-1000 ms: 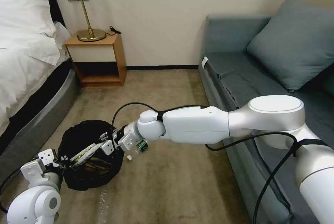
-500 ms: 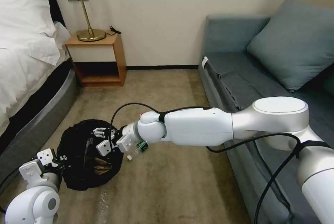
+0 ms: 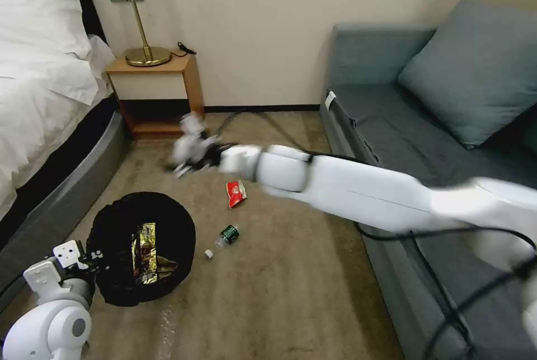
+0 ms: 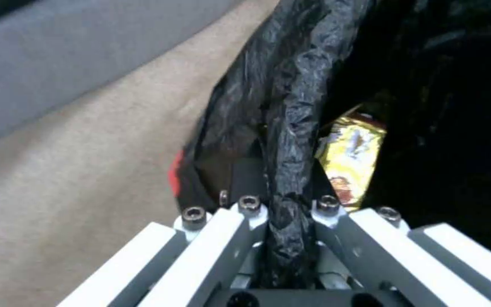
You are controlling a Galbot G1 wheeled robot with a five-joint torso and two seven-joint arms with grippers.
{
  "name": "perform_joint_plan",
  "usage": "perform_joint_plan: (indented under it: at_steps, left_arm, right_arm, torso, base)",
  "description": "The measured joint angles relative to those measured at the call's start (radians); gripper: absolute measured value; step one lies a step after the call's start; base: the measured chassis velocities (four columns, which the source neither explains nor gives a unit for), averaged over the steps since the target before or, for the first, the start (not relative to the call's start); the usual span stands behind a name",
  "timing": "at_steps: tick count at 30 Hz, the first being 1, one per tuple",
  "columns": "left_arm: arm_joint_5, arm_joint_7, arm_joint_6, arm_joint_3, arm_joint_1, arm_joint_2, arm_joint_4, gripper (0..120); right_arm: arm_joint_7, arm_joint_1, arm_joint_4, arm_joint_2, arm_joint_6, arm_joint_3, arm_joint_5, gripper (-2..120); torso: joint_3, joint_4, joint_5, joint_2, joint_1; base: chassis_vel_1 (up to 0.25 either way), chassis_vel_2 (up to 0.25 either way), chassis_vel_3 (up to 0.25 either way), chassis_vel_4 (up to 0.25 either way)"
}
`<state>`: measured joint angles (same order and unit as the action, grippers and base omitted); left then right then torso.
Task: Pick up the trash bin, then pick up the garbage on the floor and place it into the trash bin.
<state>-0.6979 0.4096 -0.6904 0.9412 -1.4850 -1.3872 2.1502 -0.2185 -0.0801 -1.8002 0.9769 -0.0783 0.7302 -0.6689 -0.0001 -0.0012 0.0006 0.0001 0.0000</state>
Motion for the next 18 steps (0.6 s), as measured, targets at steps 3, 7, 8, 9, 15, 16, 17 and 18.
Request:
perform_joint_plan:
  at_steps: [3,7,8,9,15,16,17,18]
  left_arm:
    - [-0.003,0.006,0.0,0.003,0.007,-0.01,-0.008,2]
    - [-0.005,0.007,0.002,0.011,0.019,-0.026,-0.019,2]
    - [-0.005,0.008,0.004,0.018,0.022,-0.028,-0.022,2]
    - [-0.004,0.008,0.004,0.023,0.024,-0.028,-0.022,2]
    - [0.022,0.006,0.003,0.034,0.02,-0.012,-0.018,2]
    - [0.026,0.005,0.002,0.036,0.02,-0.01,-0.017,2]
    - [0.026,0.005,0.002,0.036,0.02,-0.01,-0.017,2]
    - [0.028,0.004,0.001,0.037,0.018,-0.008,-0.015,2]
  right_arm:
    - [-0.046,-0.07,-0.055,-0.039,0.002,-0.066,-0.065,100]
    - [-0.072,-0.237,-0.119,-0.093,0.032,-0.204,-0.091,100]
    - [-0.075,-0.303,-0.137,-0.113,0.043,-0.248,-0.089,100]
    - [-0.075,-0.351,-0.148,-0.127,0.054,-0.277,-0.084,100]
    - [-0.071,-0.486,-0.178,-0.149,0.081,-0.358,-0.043,100]
    - [-0.067,-0.509,-0.18,-0.148,0.087,-0.37,-0.028,100]
    - [-0.067,-0.509,-0.18,-0.148,0.087,-0.37,-0.028,100]
    - [-0.063,-0.526,-0.183,-0.147,0.089,-0.379,-0.014,100]
  torso:
    - [0.0,0.0009,0.0,0.0,0.0]
    - [0.0,0.0015,-0.0002,0.0,0.0]
    - [0.0,0.0012,-0.0002,0.0,0.0]
    - [0.0,0.0009,-0.0002,0.0,0.0]
    - [0.0,0.0013,-0.0003,0.0,0.0]
    - [0.0,0.0013,-0.0004,0.0,0.0]
    - [0.0,0.0013,-0.0004,0.0,0.0]
    - [0.0,0.0014,-0.0006,0.0,0.0]
  base:
    - [0.0,0.0,0.0,0.0]
    - [0.0,0.0,0.0,0.0]
    - [0.0,0.0,0.0,0.0]
    - [0.0,0.0,0.0,0.0]
    - [0.0,0.0,0.0,0.0]
    - [0.0,0.0,0.0,0.0]
    - [0.0,0.0,0.0,0.0]
    - [0.0,0.0,0.0,0.0]
